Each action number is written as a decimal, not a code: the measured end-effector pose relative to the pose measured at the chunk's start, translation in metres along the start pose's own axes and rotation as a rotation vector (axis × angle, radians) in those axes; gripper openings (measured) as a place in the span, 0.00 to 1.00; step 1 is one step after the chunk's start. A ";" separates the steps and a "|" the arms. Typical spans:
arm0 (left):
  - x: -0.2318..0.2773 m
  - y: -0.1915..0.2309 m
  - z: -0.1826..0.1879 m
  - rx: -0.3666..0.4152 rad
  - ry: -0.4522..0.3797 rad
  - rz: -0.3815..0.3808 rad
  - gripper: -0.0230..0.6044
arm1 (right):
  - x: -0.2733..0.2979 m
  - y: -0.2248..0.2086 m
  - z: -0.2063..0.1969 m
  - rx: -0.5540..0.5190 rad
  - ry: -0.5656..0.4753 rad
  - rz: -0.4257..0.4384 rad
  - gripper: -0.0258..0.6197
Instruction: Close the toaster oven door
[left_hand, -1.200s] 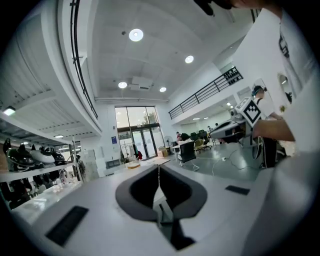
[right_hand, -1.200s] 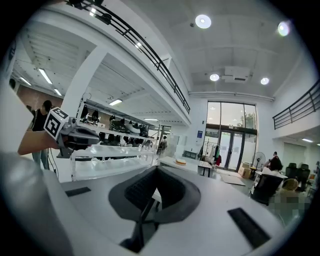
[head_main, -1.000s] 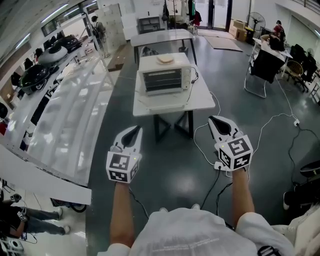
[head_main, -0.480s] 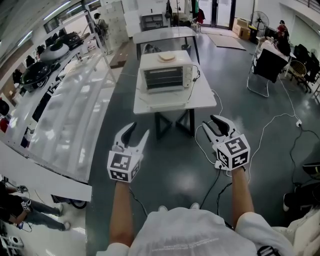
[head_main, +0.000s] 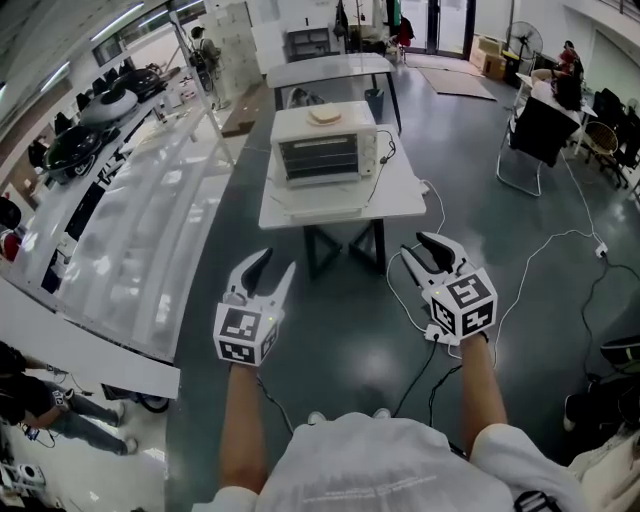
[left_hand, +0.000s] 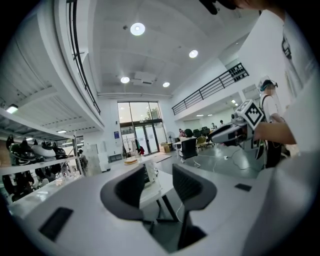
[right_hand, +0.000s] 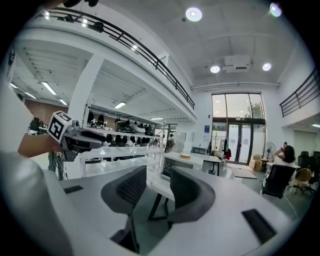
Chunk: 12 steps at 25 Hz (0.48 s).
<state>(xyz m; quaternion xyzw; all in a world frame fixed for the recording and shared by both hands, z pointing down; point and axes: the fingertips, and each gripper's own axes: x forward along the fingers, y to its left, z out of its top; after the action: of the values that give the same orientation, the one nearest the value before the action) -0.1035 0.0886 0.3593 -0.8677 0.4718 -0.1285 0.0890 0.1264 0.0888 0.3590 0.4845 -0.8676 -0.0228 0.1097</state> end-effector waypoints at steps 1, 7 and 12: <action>0.002 -0.005 -0.001 -0.004 0.004 0.006 0.33 | -0.003 -0.004 -0.003 0.000 -0.002 0.008 0.26; 0.011 -0.035 0.001 -0.013 0.029 0.048 0.32 | -0.011 -0.029 -0.019 0.002 0.000 0.058 0.26; 0.015 -0.041 -0.004 -0.040 0.046 0.083 0.31 | -0.006 -0.041 -0.024 0.018 0.004 0.084 0.26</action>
<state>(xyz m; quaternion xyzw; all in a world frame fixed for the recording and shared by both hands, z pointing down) -0.0648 0.0981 0.3764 -0.8457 0.5120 -0.1353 0.0661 0.1690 0.0739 0.3755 0.4487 -0.8871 -0.0094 0.1080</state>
